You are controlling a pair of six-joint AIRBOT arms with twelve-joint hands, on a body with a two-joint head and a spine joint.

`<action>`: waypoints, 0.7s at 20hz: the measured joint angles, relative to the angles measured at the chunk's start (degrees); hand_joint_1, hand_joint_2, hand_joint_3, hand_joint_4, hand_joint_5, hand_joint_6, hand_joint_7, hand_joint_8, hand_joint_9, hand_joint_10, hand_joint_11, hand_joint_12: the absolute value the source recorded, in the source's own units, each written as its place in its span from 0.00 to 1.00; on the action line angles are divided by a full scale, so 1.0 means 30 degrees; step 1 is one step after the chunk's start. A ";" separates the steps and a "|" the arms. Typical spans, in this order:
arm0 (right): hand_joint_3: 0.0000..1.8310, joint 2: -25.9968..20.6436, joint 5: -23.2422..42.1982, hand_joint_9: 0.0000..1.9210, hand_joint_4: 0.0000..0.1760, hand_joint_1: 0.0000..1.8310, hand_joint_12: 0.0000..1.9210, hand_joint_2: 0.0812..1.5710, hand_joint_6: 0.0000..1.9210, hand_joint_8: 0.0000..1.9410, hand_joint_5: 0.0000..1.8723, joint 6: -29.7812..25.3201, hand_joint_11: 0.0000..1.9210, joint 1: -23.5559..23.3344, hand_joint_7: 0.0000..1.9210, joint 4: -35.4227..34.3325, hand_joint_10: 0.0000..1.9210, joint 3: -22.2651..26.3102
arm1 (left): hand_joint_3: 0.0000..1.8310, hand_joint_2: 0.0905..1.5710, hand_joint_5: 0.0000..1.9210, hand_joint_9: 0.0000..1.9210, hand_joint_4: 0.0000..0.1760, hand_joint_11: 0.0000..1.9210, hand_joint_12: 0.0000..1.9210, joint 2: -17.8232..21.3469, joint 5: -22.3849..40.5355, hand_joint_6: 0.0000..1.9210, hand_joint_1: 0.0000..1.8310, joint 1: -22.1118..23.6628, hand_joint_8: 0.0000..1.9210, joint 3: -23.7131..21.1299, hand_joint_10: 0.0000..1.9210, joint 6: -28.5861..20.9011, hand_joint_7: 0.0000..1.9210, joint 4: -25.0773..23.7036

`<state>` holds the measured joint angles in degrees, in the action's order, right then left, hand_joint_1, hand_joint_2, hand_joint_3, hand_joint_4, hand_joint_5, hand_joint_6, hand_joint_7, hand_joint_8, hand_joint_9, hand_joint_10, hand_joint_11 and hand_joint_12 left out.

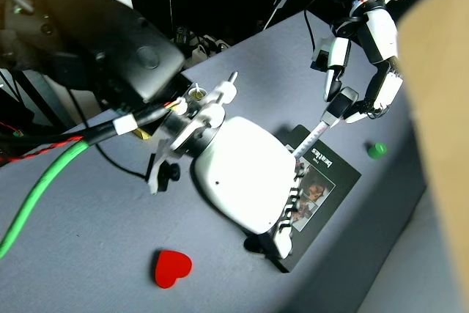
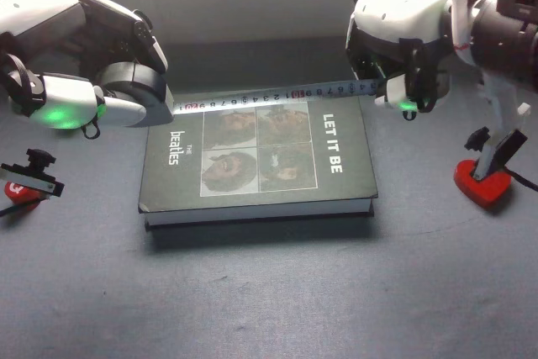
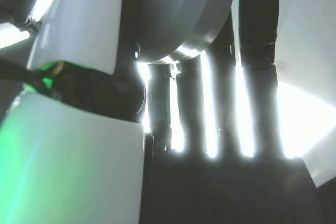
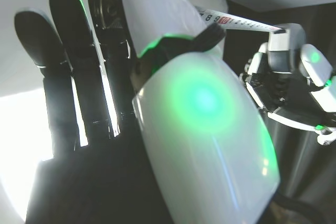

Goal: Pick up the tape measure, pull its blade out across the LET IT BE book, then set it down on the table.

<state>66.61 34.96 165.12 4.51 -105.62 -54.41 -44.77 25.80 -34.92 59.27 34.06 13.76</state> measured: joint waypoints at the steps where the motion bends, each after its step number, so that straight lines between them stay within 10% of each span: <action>1: 0.00 -0.0138 -0.0124 0.42 0.00 0.66 0.74 0.73 0.58 0.59 0.44 0.0073 0.34 0.0000 0.51 0.0000 0.53 0.0007 | 0.00 0.68 0.48 0.47 0.00 0.44 0.59 0.0000 -0.0007 0.47 0.75 0.0000 0.43 0.0000 0.65 0.0000 0.57 0.0022; 14: 0.00 -0.1290 -0.1209 0.42 0.00 0.66 0.73 0.73 0.60 0.58 0.44 0.0656 0.35 0.0226 0.51 0.0066 0.53 -0.0219 | 0.00 0.68 0.47 0.48 0.00 0.45 0.59 0.0000 0.0007 0.47 0.75 0.0000 0.44 0.0000 0.64 -0.0007 0.57 0.0029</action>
<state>62.74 31.33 167.09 5.19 -105.43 -55.07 -44.77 25.82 -34.92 59.27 34.04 13.85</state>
